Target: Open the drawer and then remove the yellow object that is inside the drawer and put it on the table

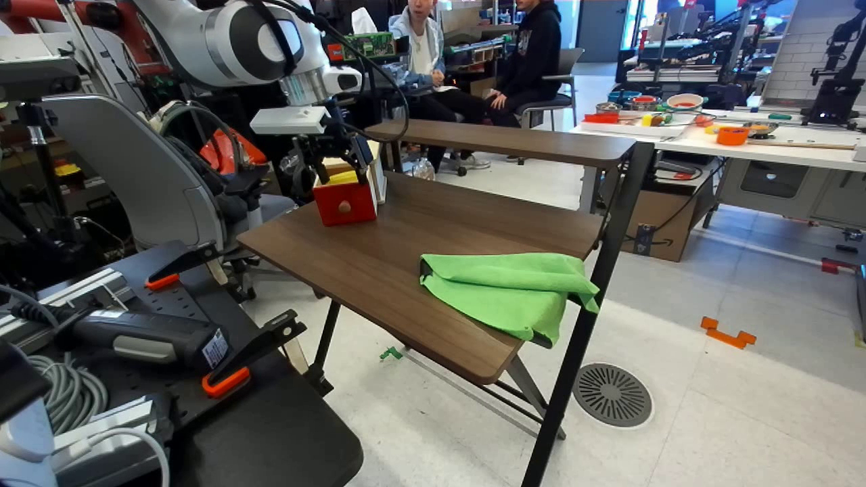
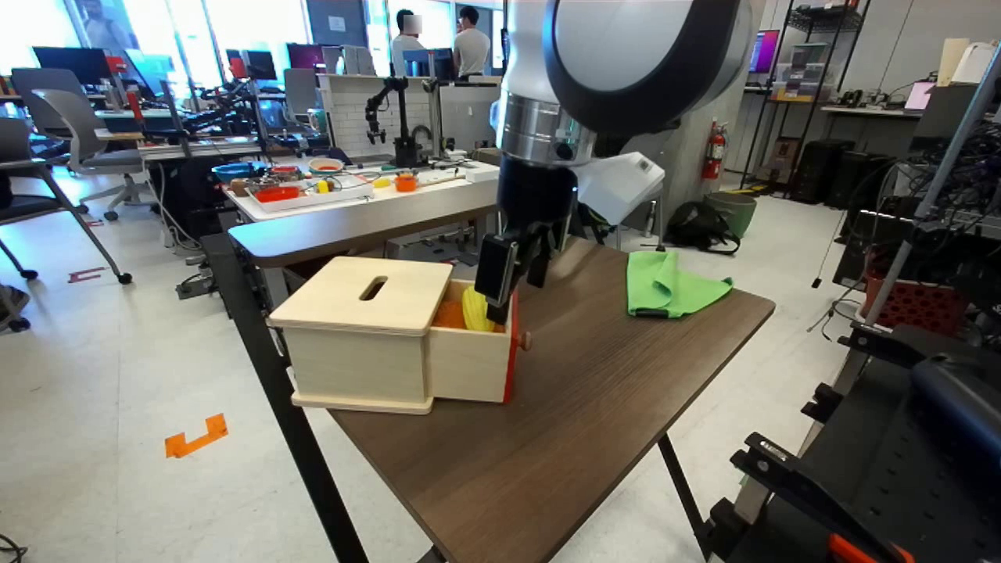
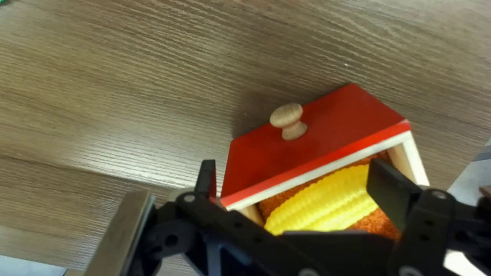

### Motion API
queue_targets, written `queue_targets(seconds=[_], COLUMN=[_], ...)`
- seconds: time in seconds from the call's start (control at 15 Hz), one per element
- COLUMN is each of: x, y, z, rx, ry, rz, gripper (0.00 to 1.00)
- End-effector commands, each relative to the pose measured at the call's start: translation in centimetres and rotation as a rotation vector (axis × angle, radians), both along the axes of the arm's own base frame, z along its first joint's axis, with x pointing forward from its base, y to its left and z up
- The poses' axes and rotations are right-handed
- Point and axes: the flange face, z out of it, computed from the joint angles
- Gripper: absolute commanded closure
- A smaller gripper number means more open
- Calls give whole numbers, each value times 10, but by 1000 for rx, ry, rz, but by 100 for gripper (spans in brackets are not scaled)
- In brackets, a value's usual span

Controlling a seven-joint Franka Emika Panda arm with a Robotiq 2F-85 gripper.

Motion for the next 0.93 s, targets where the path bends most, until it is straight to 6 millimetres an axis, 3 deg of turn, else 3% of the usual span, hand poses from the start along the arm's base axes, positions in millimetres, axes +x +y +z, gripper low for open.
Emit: queue_targets(seconds=[0.0,0.87], x=[-8,-1], y=[-5,19], z=[21,19], rx=[4,147], ry=[-27,-92], rz=[-41,-126], gripper=[0,0])
